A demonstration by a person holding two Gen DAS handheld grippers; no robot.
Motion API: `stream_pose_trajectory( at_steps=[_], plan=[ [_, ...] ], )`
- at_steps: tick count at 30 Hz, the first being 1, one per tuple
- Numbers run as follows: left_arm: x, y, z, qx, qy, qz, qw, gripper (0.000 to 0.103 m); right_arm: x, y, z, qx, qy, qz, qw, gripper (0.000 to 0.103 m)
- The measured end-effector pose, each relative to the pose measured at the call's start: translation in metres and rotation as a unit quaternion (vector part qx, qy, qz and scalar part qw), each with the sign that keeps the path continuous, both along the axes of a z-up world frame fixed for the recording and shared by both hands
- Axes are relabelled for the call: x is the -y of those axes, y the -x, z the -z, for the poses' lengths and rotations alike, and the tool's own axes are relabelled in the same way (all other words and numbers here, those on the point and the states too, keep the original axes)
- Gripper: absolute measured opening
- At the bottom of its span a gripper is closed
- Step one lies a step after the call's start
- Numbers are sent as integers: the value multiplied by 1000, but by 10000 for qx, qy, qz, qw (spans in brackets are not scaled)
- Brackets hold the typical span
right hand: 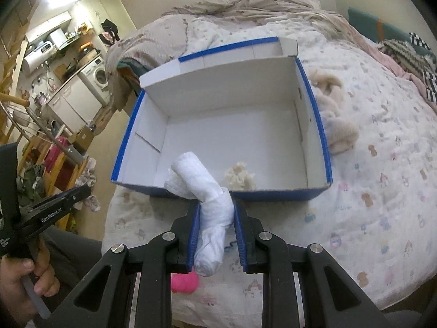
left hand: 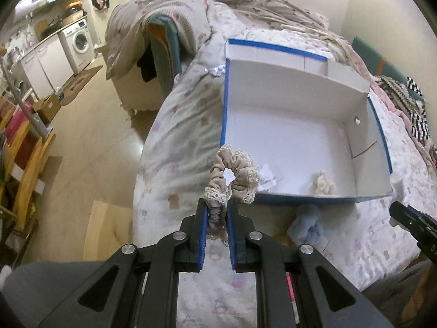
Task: Organize soft objects
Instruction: 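Lift and carry the scrunchie with the left gripper while the right gripper carries the sock over the box, then open the left gripper to drop the scrunchie while the right gripper releases the sock into the box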
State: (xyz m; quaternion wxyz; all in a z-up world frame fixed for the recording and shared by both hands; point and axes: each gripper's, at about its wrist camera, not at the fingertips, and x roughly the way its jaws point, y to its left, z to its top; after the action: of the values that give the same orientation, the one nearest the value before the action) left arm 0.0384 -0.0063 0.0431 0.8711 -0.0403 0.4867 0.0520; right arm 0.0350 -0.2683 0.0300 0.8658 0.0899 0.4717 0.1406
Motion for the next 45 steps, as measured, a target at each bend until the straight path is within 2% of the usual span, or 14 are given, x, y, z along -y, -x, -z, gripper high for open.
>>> stream_pose_trajectory(
  at_steps=[13, 18, 23, 27, 32, 39, 45],
  plan=[
    [17, -51, -15, 249, -149, 255, 9993, 12, -4, -50, -21, 252, 58, -69, 9996, 26],
    [25, -74, -14, 288, -236, 345, 9987, 12, -5, -76, -20, 297, 46, -44, 9995, 26],
    [35, -97, -3, 199, -283, 448, 9984, 12, -3, -97, -5, 308, 65, 47, 9995, 26],
    [49, -114, 11, 106, -378, 622, 9973, 12, 2, -107, 14, 149, -16, 105, 9998, 26],
    [58, -130, 31, 38, -390, 686, 9969, 12, -1, -112, 29, 37, 159, 64, 9998, 26],
    [61, -137, 53, 53, -394, 743, 9964, 12, -12, -119, 48, -121, 428, -140, 9989, 26],
    [57, -140, 68, -142, -437, 671, 9967, 12, -14, -124, 56, -244, 524, -193, 9981, 26]
  ],
)
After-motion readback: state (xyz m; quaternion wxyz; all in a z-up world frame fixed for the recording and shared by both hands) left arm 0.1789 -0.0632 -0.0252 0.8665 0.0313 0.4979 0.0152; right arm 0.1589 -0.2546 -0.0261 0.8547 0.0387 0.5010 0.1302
